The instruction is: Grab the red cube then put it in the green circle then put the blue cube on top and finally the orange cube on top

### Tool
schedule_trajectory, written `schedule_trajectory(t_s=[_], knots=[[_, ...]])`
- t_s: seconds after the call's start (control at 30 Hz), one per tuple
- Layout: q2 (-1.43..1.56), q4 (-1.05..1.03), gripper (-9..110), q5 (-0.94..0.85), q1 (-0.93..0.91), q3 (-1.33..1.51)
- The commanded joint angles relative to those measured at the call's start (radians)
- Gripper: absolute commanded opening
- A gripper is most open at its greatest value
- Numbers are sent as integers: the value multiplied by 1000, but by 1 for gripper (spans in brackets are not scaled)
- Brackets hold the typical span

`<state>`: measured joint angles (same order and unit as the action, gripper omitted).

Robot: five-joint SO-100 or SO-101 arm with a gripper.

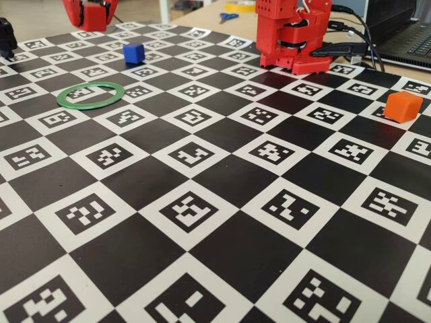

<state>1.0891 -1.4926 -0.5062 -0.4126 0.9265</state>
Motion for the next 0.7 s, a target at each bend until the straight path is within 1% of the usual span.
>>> schedule_trajectory(t_s=[0.0,0.4,0.67], knots=[[9,94,1,-12,-18,-17],[-83,229,1,-40,-48,97],[-109,270,1,-21,-41,140]])
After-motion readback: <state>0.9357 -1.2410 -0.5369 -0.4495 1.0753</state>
